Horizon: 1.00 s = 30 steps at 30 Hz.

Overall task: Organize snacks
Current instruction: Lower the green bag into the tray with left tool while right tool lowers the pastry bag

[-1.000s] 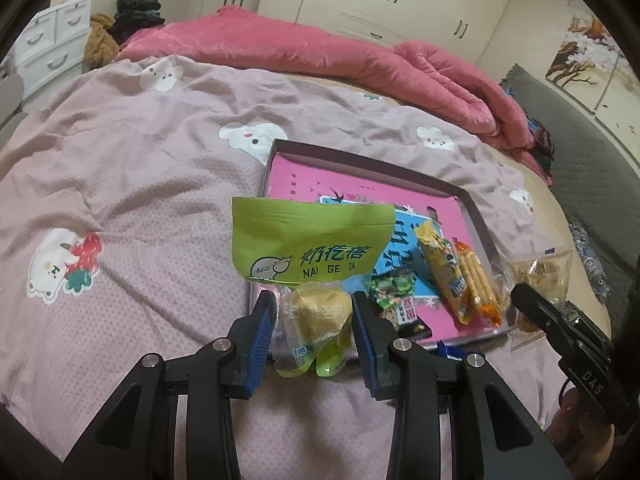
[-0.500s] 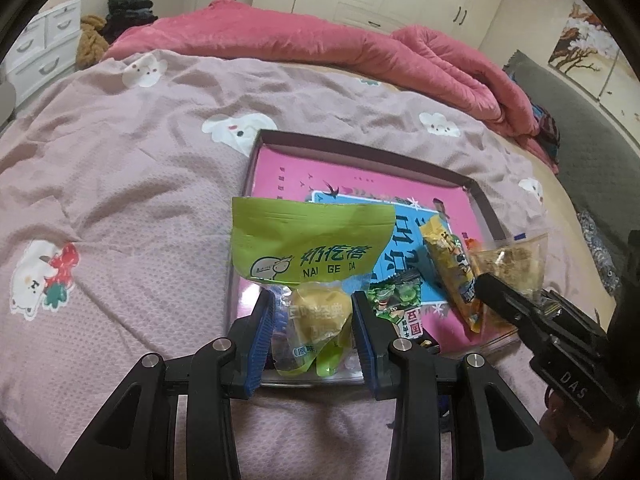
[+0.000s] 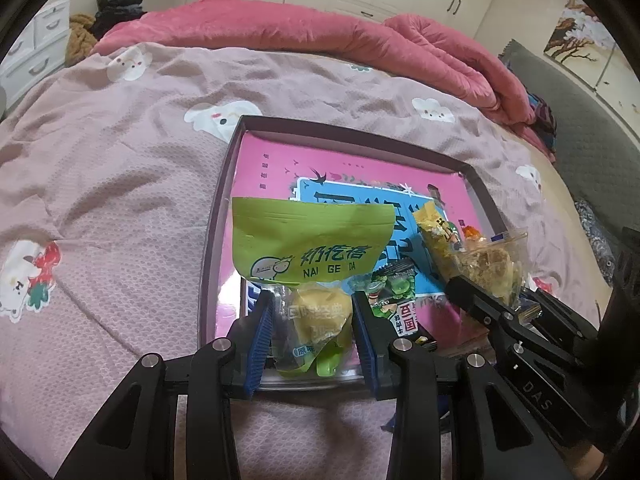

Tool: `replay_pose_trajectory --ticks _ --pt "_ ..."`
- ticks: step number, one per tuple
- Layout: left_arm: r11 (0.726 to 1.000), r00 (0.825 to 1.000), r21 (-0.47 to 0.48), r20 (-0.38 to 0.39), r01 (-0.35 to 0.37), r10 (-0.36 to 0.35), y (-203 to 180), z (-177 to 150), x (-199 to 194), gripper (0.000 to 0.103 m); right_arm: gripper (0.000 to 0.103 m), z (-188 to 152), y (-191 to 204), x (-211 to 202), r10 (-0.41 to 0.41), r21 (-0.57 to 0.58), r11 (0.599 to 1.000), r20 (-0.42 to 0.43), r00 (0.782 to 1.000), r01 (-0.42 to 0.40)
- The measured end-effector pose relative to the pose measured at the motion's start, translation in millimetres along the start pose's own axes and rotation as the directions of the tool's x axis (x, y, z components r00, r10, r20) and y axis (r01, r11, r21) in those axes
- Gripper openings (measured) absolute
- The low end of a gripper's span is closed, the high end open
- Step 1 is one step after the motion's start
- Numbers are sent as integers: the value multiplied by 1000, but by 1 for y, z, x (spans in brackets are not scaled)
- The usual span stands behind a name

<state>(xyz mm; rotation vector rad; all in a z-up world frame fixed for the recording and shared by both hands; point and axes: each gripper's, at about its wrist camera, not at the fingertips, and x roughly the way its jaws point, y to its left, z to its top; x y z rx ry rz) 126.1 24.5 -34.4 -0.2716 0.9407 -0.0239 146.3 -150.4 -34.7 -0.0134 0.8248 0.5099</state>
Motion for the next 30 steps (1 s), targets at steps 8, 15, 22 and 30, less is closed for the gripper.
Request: replay_pose_trajectory --ticks 8,15,22,30 --pt "1000 1000 -6 -8 -4 4 2 -1 2 40 31 -3 -1 -1 -24 -5 1000 -3 1000 24" --pt "1000 1000 -15 -17 -6 5 4 -1 4 40 31 -5 -4 -6 -25 10 1000 -6 1000 25" --pt "1000 1000 -23 -19 -4 3 5 -1 4 41 32 -7 -7 -13 -32 20 999 -10 999 32" --pt "1000 1000 -29 -26 1 -2 7 -2 4 42 32 -8 -11 -24 -38 34 999 3 999 37"
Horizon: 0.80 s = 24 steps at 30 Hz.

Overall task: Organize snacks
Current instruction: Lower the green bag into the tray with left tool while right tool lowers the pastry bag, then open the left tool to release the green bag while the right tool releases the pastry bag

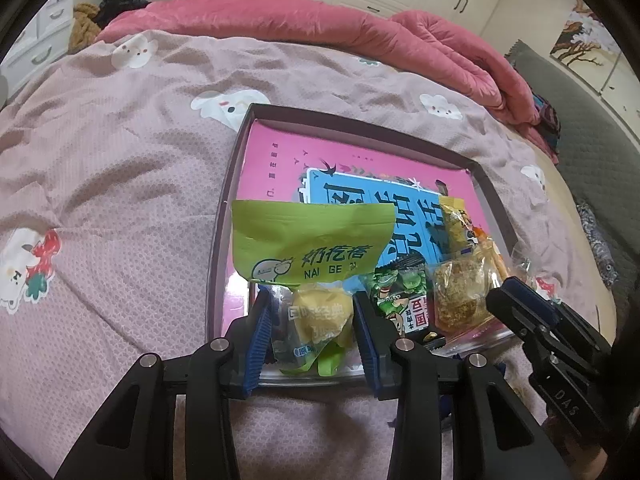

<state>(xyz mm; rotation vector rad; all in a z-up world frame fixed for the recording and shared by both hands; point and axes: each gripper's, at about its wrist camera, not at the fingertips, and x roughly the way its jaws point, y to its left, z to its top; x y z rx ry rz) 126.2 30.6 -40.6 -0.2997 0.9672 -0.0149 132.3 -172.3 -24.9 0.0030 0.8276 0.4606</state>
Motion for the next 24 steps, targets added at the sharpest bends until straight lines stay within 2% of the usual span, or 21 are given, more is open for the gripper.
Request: replay_pose_trajectory --ticks 10,15,24 --pt "1000 1000 -6 -3 15 -15 0 -1 -4 51 35 2 -5 -15 3 19 1000 28 1000 -3" --pt "1000 1000 -5 7 16 -16 0 -1 -9 61 36 2 -5 -20 4 23 1000 34 999 -5" --pt "1000 1000 -1 26 9 -9 -1 -1 -19 68 42 2 -7 -29 2 35 999 58 998 -4"
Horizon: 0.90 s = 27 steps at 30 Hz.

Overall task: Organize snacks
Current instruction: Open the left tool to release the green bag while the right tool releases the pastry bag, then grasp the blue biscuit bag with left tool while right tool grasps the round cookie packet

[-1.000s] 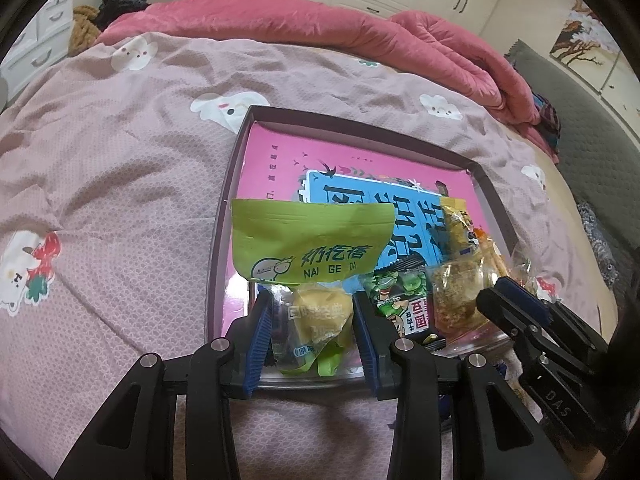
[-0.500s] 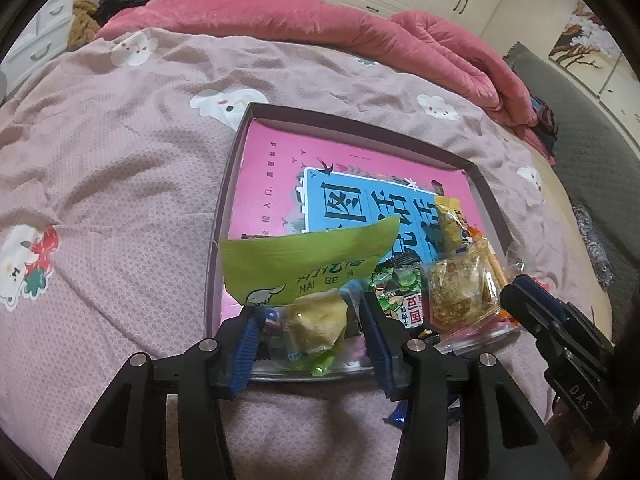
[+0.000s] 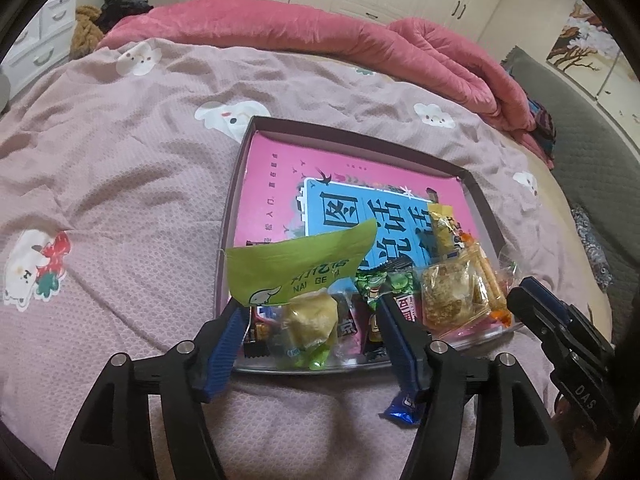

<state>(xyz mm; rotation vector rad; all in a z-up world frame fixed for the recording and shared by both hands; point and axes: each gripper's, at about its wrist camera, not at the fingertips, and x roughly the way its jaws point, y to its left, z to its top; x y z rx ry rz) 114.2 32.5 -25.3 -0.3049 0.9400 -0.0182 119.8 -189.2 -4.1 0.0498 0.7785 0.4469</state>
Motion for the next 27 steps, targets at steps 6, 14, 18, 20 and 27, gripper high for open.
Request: replay_pose_trajectory --ticks 6,14,18,20,27 --pt "1000 999 -3 32 -9 9 1 1 -11 73 44 1 -2 -7 1 16 1000 14 1000 -1" --pt "1000 998 -18 56 -2 3 3 2 -26 75 46 -2 -3 -14 3 27 1000 13 1000 -3" --pt "1000 998 -13 67 7 -6 2 1 -35 76 49 -7 -4 -17 0 39 999 -3 1000 0" --pt "1000 997 -6 76 11 -11 0 -2 -41 76 51 -11 -5 -20 1 47 999 -17 1000 0" --pt "999 995 34 94 35 -38 -10 -9 -55 76 53 -31 -10 -24 17 104 995 -114 993 -5"
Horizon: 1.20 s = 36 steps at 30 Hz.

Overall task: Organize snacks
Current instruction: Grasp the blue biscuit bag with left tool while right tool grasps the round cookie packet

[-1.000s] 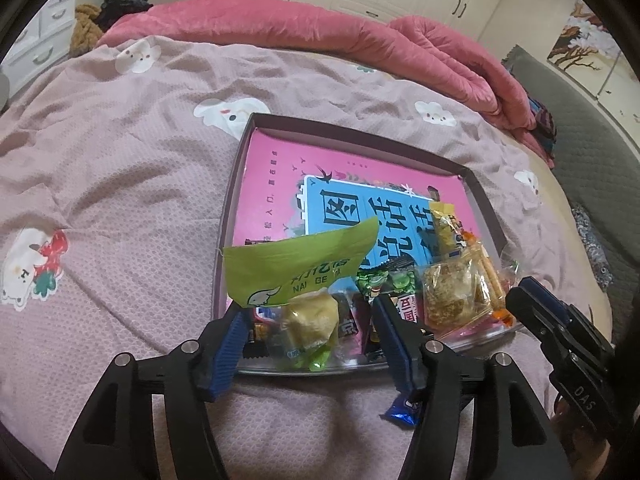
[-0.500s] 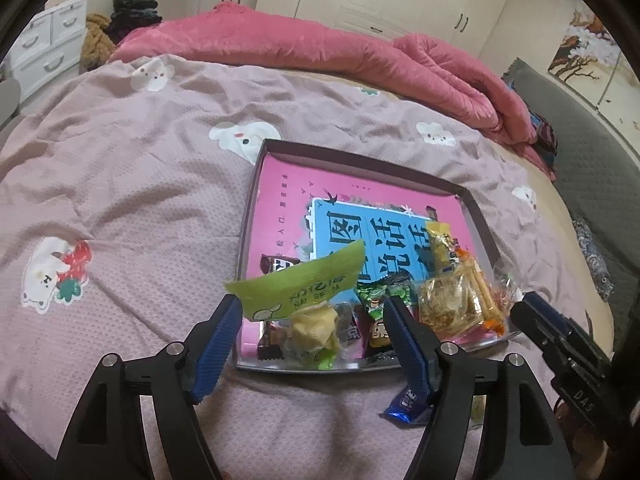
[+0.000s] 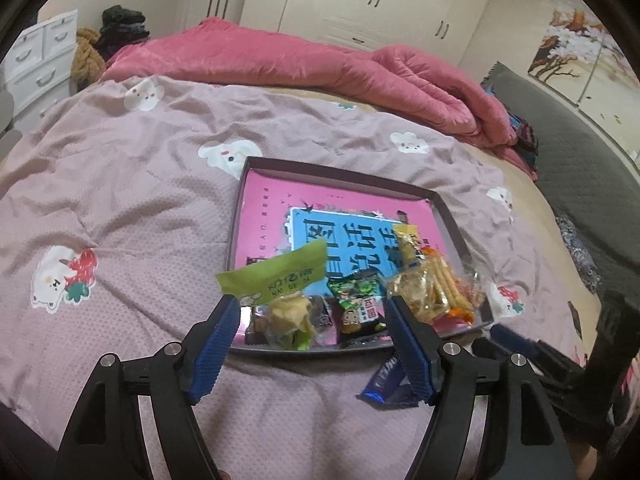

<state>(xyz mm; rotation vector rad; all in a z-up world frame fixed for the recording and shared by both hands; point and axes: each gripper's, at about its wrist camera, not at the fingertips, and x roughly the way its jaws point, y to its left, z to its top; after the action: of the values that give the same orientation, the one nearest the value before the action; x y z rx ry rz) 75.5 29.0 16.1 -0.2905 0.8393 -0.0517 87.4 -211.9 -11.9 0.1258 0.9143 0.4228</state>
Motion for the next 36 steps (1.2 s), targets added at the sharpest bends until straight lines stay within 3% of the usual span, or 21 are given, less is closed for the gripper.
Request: replay_pose_trajectory --ticks 14,21,23,26,36 --pt "991 987 111 -149 72 -55 -45 -43 26 76 55 -33 -13 14 -73 70 994 -195 978 88" --pt "986 974 144 -221 86 -52 -59 -59 45 76 55 -40 -14 27 -78 61 994 -241 967 95" --pt "985 971 151 -234 85 -48 -63 -62 51 76 50 -40 -13 31 -79 52 994 -249 965 95" --pt "984 967 157 -252 80 -39 -68 -65 58 76 35 -39 -16 32 -71 64 994 -244 967 89" --pt "986 959 142 -279 86 -44 -81 -65 80 76 33 -31 -35 18 -62 141 986 -178 982 87"
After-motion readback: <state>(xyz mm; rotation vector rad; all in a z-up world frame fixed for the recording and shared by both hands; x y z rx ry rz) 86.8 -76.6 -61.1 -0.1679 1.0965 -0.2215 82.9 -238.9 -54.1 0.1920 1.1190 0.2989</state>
